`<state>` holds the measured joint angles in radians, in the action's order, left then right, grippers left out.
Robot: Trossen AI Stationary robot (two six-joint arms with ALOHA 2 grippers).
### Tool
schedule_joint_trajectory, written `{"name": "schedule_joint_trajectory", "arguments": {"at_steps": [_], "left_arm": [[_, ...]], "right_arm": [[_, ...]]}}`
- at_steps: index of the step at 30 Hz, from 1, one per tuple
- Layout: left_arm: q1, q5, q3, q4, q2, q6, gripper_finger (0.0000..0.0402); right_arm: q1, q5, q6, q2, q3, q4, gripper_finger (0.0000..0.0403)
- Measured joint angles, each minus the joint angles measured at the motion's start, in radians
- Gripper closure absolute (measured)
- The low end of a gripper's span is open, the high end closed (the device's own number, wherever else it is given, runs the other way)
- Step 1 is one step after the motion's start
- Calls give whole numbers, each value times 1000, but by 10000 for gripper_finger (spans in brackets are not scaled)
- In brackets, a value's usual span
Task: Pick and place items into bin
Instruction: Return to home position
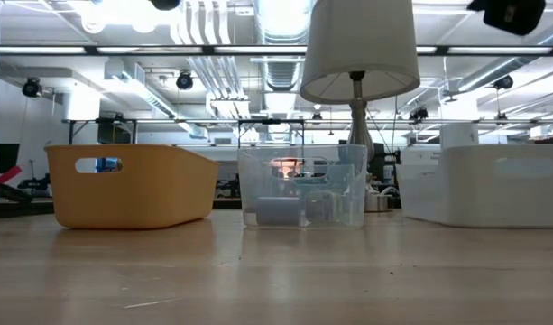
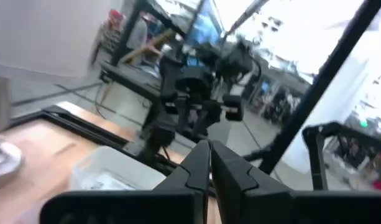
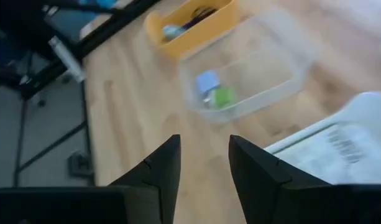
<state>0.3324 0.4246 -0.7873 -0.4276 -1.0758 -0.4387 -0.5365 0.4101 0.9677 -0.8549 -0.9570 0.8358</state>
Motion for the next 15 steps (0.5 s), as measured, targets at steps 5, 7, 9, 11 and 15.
{"name": "schedule_joint_trajectory", "arguments": {"at_steps": [5,7,9,11,15], "left_arm": [[-16,60,186,-7,199,-26,402],[-18,131,255,1,279,-22,402],[-19,228,320,33,359,-25,402],[-18,244,374,39,440,-59,402],[-19,234,440,41,550,-77,402]], "right_arm": [[0,144,20,165,98,17,278],[0,178,37,223,118,51,278],[0,192,32,268,133,96,280],[0,193,110,310,146,99,283],[1,238,126,366,150,63,287]]}}
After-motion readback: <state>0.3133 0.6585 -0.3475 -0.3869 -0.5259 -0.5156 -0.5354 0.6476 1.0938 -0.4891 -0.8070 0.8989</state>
